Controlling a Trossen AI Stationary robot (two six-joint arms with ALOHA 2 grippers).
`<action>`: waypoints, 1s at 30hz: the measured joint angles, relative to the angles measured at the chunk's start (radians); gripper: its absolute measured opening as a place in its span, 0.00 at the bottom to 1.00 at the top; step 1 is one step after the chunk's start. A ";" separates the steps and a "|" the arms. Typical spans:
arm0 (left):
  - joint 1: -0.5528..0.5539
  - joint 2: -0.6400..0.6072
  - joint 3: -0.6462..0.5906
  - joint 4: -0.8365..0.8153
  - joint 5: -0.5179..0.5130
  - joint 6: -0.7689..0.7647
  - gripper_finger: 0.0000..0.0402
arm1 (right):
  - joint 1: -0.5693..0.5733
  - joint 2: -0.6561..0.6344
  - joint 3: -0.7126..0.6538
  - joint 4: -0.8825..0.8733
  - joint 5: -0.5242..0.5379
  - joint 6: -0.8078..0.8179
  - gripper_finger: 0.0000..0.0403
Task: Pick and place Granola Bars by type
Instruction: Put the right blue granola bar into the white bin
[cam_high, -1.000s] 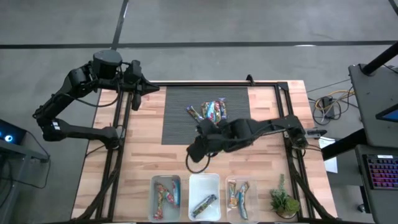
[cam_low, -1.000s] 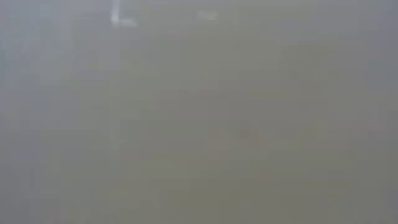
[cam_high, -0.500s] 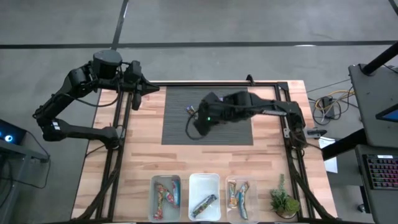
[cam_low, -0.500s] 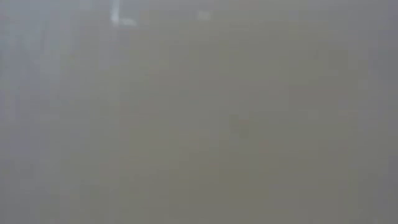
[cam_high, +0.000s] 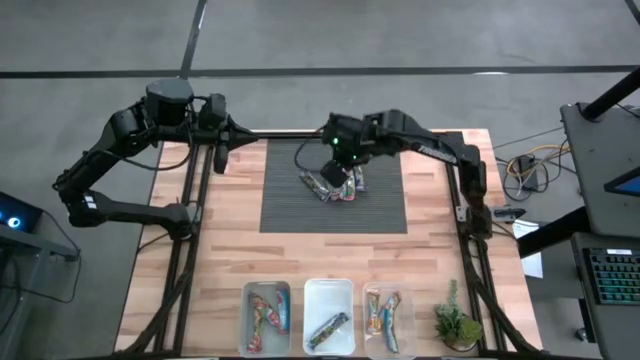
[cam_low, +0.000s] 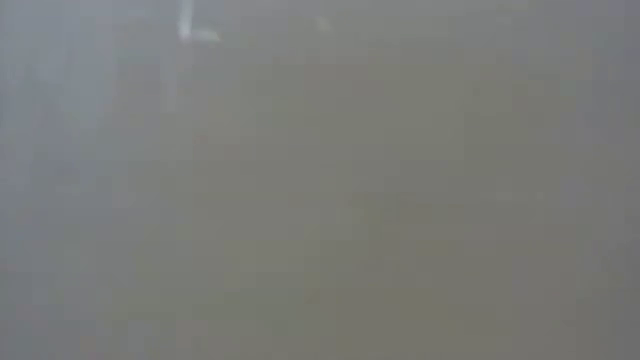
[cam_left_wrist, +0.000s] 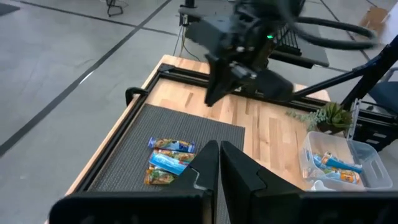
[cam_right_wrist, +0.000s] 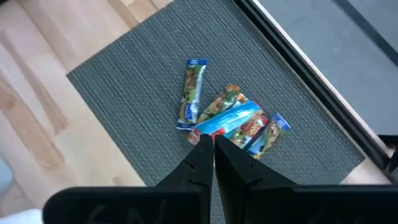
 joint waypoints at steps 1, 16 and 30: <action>0.000 0.000 0.000 0.001 0.000 -0.001 0.00 | -0.017 0.000 0.000 0.000 -0.011 -0.020 0.02; 0.000 0.014 0.000 0.000 -0.016 -0.086 0.00 | -0.268 0.000 -0.003 0.002 -0.138 -0.277 0.02; 0.000 0.062 -0.160 0.209 -0.017 -0.079 0.00 | -0.351 0.000 -0.097 0.003 -0.208 -0.273 0.02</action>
